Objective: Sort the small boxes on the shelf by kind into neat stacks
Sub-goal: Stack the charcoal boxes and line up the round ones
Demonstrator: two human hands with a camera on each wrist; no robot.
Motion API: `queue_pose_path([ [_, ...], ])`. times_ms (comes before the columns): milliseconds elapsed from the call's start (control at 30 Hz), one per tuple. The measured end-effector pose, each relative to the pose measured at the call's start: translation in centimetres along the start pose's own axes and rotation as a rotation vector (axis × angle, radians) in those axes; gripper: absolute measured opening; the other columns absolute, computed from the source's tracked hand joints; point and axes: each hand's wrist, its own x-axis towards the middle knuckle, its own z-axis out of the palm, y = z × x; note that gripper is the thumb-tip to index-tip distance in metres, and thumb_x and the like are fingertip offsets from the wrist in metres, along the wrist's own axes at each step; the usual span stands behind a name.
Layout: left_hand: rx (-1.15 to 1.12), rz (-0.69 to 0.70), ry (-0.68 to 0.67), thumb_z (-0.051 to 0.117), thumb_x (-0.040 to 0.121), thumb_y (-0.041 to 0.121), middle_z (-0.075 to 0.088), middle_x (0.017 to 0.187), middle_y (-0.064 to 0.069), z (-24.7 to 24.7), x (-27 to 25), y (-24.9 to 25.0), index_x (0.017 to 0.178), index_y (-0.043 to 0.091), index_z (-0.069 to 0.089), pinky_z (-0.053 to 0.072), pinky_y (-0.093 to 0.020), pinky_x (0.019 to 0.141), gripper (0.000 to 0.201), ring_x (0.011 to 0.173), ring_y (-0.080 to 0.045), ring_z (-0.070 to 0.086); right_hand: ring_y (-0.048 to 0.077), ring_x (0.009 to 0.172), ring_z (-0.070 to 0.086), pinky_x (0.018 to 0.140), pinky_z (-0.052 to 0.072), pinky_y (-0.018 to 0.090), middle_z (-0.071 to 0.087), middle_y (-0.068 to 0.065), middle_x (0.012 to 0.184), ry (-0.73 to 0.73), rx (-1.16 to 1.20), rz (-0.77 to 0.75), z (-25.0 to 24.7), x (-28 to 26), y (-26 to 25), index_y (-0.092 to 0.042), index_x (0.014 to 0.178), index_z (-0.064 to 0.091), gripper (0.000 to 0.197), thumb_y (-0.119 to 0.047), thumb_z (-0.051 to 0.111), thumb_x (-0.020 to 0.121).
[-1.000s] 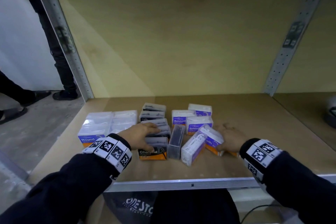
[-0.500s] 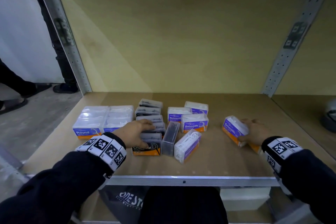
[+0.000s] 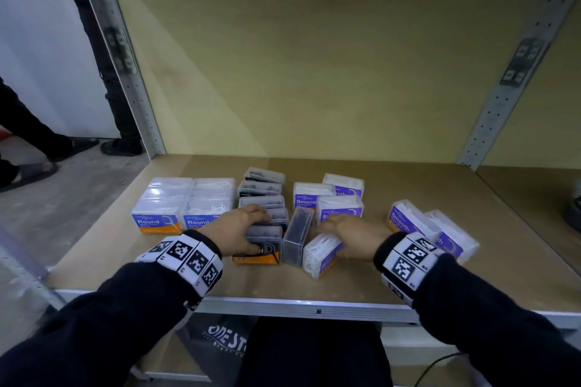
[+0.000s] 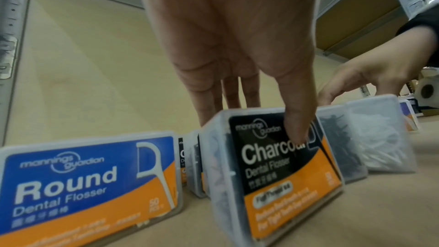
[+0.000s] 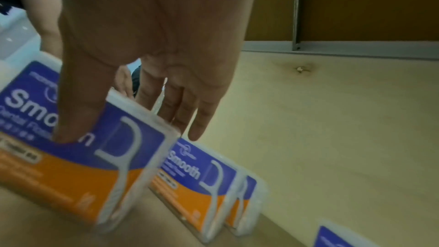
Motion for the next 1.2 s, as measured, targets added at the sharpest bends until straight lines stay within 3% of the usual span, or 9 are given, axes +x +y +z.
queue_pose_path([
  [233, -0.024, -0.003, 0.016, 0.069, 0.082, 0.022, 0.031, 0.151, 0.004, 0.2, -0.1, -0.1, 0.142, 0.02, 0.039, 0.029, -0.022, 0.112, 0.068, 0.138, -0.014, 0.036, 0.026, 0.107, 0.062, 0.073, 0.043, 0.029, 0.064, 0.011, 0.118, -0.046, -0.104, 0.314, -0.4, -1.8, 4.4, -0.013, 0.097, 0.057, 0.019, -0.023, 0.063, 0.083],
  [333, -0.031, -0.001, 0.023, 0.069, 0.082, 0.021, 0.031, 0.151, 0.003, 0.2, -0.2, 0.0, 0.142, 0.02, 0.038, 0.028, -0.02, 0.111, 0.067, 0.138, -0.014, 0.035, 0.025, 0.114, 0.059, 0.084, 0.048, 0.029, 0.061, 0.012, 0.123, -0.038, -0.16, 0.454, -0.3, -2.7, 6.2, -0.006, 0.115, 0.059, 0.037, -0.028, 0.061, 0.085],
  [467, -0.03, -0.002, 0.021, 0.068, 0.083, 0.021, 0.03, 0.151, 0.003, 0.2, -0.3, 0.2, 0.143, 0.02, 0.037, 0.028, -0.021, 0.112, 0.067, 0.139, -0.014, 0.033, 0.023, 0.117, 0.054, 0.091, 0.046, 0.028, 0.058, 0.011, 0.122, 0.001, -0.133, 0.547, -0.2, -2.8, 6.6, -0.006, 0.119, 0.057, 0.04, -0.031, 0.058, 0.088],
  [600, -0.033, -0.002, 0.015, 0.067, 0.084, 0.022, 0.029, 0.152, 0.003, 0.0, -0.3, 0.2, 0.144, 0.021, 0.035, 0.027, -0.021, 0.113, 0.068, 0.14, -0.013, 0.032, 0.024, 0.106, 0.056, 0.084, 0.045, 0.031, 0.057, 0.011, 0.12, 0.012, -0.01, 0.491, -2.2, -1.5, 5.1, -0.005, 0.119, 0.056, 0.042, -0.028, 0.065, 0.085],
  [767, -0.033, -0.007, 0.014, 0.067, 0.084, 0.022, 0.028, 0.153, 0.004, 0.1, -0.3, 0.1, 0.144, 0.021, 0.035, 0.026, -0.022, 0.114, 0.069, 0.14, -0.013, 0.031, 0.028, 0.131, 0.039, 0.105, 0.038, 0.036, 0.037, 0.012, 0.145, -0.001, 0.007, 0.309, -4.7, 3.4, 3.8, -0.01, 0.145, 0.026, 0.088, -0.029, 0.075, 0.075],
  [900, -0.032, -0.002, 0.011, 0.068, 0.083, 0.02, 0.028, 0.153, 0.003, 0.1, -0.2, 0.2, 0.144, 0.019, 0.034, 0.025, -0.021, 0.114, 0.07, 0.141, -0.014, 0.031, 0.029, 0.127, 0.043, 0.099, 0.041, 0.036, 0.039, 0.01, 0.14, -0.087, -0.022, 0.353, -5.6, 6.8, 2.9, -0.009, 0.14, 0.03, 0.089, -0.034, 0.079, 0.07],
  [1033, -0.044, -0.007, 0.003, 0.067, 0.083, 0.02, 0.025, 0.154, 0.003, 0.3, -0.2, 0.1, 0.145, 0.02, 0.033, 0.025, -0.02, 0.113, 0.071, 0.141, -0.014, 0.03, 0.023, 0.105, 0.059, 0.09, 0.05, 0.038, 0.057, -0.003, 0.129, -0.145, -0.084, 0.417, -2.4, 13.8, 7.3, -0.032, 0.123, 0.049, 0.114, -0.074, 0.079, 0.022],
  [1133, -0.052, -0.008, 0.003, 0.066, 0.084, 0.02, 0.024, 0.154, 0.004, 0.4, -0.4, 0.1, 0.146, 0.021, 0.032, 0.024, -0.02, 0.113, 0.07, 0.141, -0.014, 0.029, 0.027, 0.121, 0.05, 0.096, 0.048, 0.042, 0.045, 0.0, 0.133, -0.172, 0.007, 0.342, -3.3, 12.8, 5.4, -0.023, 0.135, 0.039, 0.092, -0.038, 0.086, 0.058],
  [1200, -0.057, -0.01, 0.006, 0.065, 0.085, 0.02, 0.024, 0.155, 0.004, 0.4, -0.4, 0.1, 0.146, 0.02, 0.032, 0.024, -0.021, 0.114, 0.07, 0.141, -0.014, 0.028, 0.028, 0.121, 0.049, 0.098, 0.047, 0.043, 0.044, -0.001, 0.137, -0.197, 0.009, 0.361, -3.6, 12.4, 5.1, -0.024, 0.138, 0.038, 0.105, -0.041, 0.087, 0.046],
])
